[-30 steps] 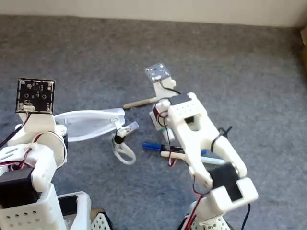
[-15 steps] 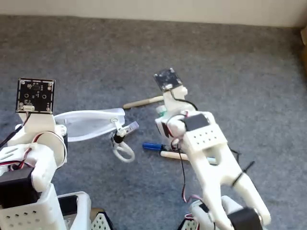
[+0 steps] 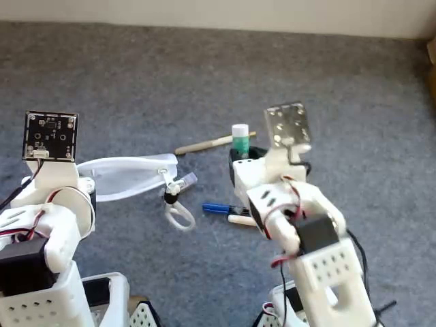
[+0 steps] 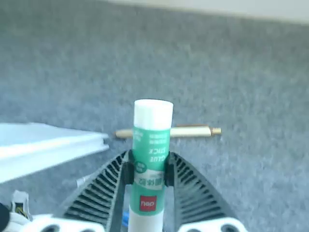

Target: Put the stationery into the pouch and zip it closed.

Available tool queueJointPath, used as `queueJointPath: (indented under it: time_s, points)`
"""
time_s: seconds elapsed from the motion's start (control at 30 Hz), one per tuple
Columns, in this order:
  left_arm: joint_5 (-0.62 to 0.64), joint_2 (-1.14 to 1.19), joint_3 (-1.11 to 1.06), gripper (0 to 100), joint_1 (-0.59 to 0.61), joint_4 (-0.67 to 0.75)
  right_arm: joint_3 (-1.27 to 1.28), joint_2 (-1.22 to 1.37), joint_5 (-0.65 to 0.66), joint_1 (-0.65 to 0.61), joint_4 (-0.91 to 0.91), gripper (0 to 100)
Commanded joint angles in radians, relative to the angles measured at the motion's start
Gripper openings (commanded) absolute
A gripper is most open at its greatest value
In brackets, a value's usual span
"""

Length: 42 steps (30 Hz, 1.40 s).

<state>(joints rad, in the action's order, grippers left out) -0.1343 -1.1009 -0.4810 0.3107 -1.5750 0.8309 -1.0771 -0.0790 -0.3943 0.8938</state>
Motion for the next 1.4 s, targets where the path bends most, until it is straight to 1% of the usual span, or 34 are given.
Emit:
queueJointPath:
  time_s: [0.0, 0.1, 0.4, 0.6, 0.77, 0.93, 1.0, 1.17, 1.27, 1.37]
  points:
    - [-0.008, 0.018, 0.015, 1, 0.013, 0.000, -0.007, -0.124, -0.011, -0.008, -0.010, 1.0]
    - [-0.006, 0.019, 0.016, 1, 0.012, 0.000, -0.007, -0.191, -0.011, -0.019, -0.008, 1.0]
    - [-0.005, 0.030, 0.073, 1, 0.010, -0.008, -0.005, -0.366, -0.006, -0.163, -0.012, 0.5]
    - [-0.005, 0.206, 0.150, 1, 0.010, -0.009, -0.005, -0.437, -0.006, -0.243, -0.024, 0.5]
    - [-0.002, 0.298, 0.208, 1, 0.010, -0.009, -0.005, -0.456, -0.006, -0.282, -0.160, 0.5]
    - [0.002, 0.308, 0.222, 1, 0.008, -0.009, -0.001, -0.453, -0.006, -0.381, -0.305, 0.5]
    - [0.011, 0.308, 0.222, 1, 0.008, -0.009, 0.036, -0.453, -0.005, -0.415, -0.383, 0.5]
    - [0.028, 0.308, 0.222, 1, 0.008, -0.009, 0.197, -0.435, -0.005, -0.467, -0.653, 0.5]
    - [0.028, 0.308, 0.222, 1, 0.008, -0.009, 0.269, -0.375, -0.005, -0.476, -0.760, 0.5]
    - [0.028, 0.308, 0.217, 1, 0.008, -0.009, 0.283, -0.302, -0.005, -0.476, -0.858, 0.5]
